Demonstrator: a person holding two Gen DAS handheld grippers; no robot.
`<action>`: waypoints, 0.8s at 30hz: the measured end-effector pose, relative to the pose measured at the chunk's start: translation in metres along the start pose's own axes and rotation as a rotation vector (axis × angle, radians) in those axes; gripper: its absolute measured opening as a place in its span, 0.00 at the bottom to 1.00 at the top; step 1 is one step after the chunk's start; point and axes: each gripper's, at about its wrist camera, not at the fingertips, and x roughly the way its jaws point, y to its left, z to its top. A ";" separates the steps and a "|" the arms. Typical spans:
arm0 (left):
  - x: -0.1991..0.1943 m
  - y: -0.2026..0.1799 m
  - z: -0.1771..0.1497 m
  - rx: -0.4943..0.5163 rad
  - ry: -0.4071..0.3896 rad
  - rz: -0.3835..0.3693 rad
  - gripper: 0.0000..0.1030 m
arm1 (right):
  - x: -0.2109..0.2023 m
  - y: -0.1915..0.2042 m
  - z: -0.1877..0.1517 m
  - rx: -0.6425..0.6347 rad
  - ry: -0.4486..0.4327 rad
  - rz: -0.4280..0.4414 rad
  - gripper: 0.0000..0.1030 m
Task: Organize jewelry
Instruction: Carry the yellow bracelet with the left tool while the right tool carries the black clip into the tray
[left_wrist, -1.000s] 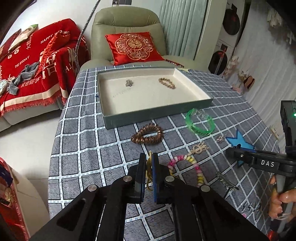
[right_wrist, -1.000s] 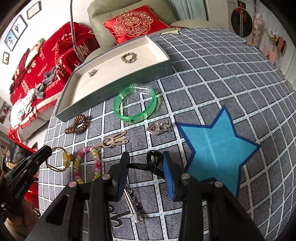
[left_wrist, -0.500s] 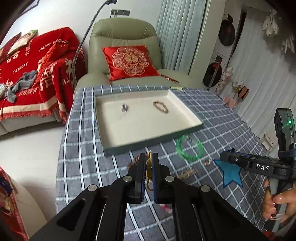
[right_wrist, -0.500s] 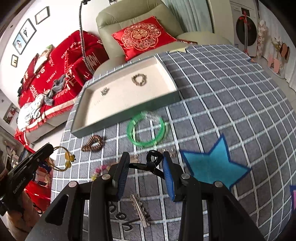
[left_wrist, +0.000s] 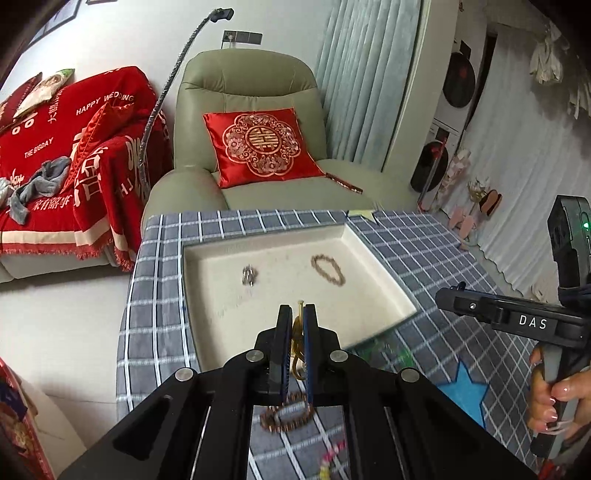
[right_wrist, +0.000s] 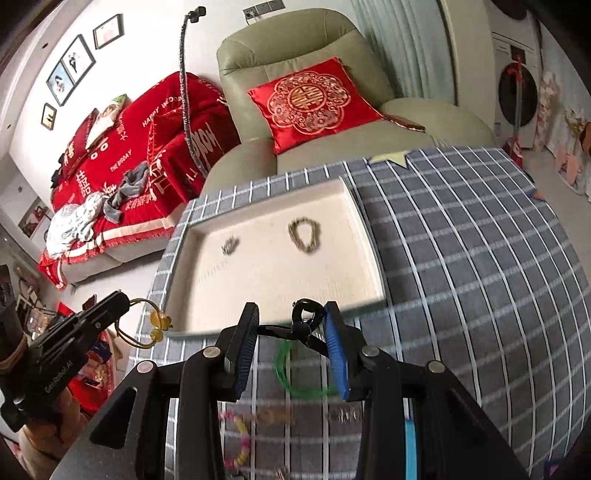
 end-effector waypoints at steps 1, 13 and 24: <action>0.006 0.002 0.007 -0.001 0.000 0.002 0.20 | 0.004 0.000 0.005 0.001 0.001 0.006 0.38; 0.080 0.029 0.040 -0.027 0.046 0.075 0.20 | 0.077 0.001 0.053 -0.018 0.046 -0.019 0.38; 0.141 0.044 0.036 -0.031 0.114 0.143 0.20 | 0.138 -0.019 0.066 -0.015 0.080 -0.085 0.38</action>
